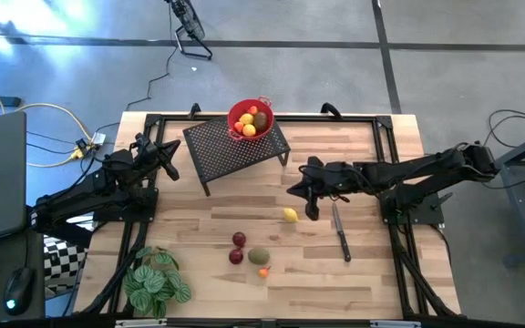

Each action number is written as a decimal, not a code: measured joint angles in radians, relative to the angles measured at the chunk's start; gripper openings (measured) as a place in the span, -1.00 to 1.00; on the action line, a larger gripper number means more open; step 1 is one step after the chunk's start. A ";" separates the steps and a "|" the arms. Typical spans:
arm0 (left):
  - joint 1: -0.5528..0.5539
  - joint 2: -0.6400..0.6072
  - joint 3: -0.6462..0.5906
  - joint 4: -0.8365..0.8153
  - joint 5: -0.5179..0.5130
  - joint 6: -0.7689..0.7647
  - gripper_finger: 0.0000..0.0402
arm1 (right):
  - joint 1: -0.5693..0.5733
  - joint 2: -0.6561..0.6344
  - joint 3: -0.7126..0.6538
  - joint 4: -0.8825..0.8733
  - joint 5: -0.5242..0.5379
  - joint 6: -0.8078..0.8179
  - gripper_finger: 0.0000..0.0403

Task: Pick & Place Fruit
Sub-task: Put the lemon into the red strainer bowl on the shelf

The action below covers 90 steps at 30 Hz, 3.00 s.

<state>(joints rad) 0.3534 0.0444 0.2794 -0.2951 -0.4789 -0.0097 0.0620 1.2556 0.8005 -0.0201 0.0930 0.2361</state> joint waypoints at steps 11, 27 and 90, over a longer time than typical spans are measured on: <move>0.000 0.000 0.000 0.000 0.000 0.000 -1.00 | 0.000 0.001 0.000 -0.042 -0.023 -0.001 -0.99; 0.000 0.000 0.000 -0.030 0.000 0.000 -1.00 | -0.001 0.001 0.000 -0.021 -0.006 -0.004 -0.99; 0.000 0.000 0.000 -0.043 -0.001 0.000 -1.00 | 0.006 0.358 0.143 -0.354 -0.054 0.132 0.49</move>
<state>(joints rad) 0.3534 0.0441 0.2794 -0.3380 -0.4795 -0.0093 0.0677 1.6132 0.9436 -0.3742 0.0393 0.3684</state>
